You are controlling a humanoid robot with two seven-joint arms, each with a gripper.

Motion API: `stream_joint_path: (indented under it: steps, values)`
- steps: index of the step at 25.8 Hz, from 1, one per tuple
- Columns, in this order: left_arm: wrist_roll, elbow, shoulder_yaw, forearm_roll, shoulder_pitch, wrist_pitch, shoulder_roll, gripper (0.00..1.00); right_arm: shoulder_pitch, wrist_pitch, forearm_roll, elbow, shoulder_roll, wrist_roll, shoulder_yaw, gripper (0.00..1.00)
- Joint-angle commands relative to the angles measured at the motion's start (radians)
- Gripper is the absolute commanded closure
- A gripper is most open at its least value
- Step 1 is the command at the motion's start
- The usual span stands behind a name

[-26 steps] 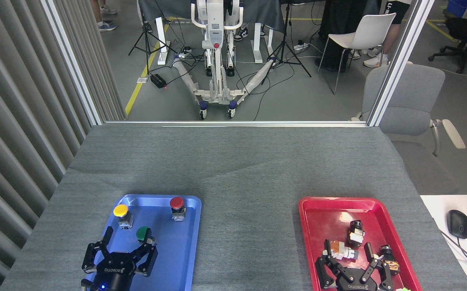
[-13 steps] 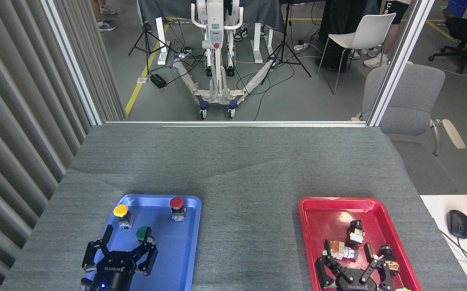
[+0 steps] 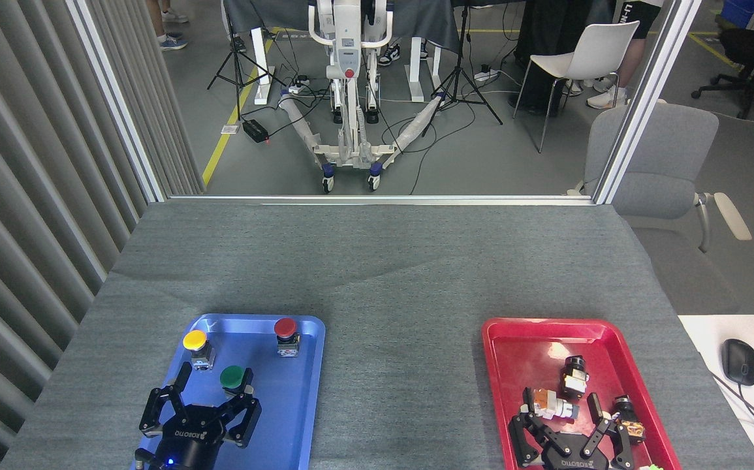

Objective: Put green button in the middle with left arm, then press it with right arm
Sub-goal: 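Close the left gripper around the green button in the blue tray, then lift the green button and carry it toward the table middle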

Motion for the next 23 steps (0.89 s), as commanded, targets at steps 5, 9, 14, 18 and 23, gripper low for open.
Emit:
stream_joint_path:
  steps: [5, 9, 14, 18, 23]
  values:
    - [-0.005, 0.007, 0.000, -0.002, 0.006, -0.003, 0.002, 0.00, 0.000, -0.001, 0.001, 0.000, 0.000, 0.000, -0.001, 0.00]
    - [-0.008, 0.067, -0.005, -0.008, -0.002, -0.069, 0.052, 0.00, 0.000, -0.001, -0.001, 0.000, 0.000, 0.000, 0.000, 0.00]
    - [-0.008, 0.167, -0.012, -0.081, -0.030, -0.083, 0.052, 0.00, 0.000, -0.001, -0.001, 0.000, 0.000, 0.000, -0.001, 0.00]
    - [-0.008, 0.251, -0.049, -0.094, -0.083, -0.086, 0.052, 0.00, 0.000, -0.001, 0.001, 0.000, 0.000, 0.000, 0.000, 0.00]
    - [-0.008, 0.337, -0.064, -0.094, -0.138, -0.128, 0.043, 0.00, 0.000, 0.001, 0.001, 0.000, 0.000, 0.000, -0.001, 0.00]
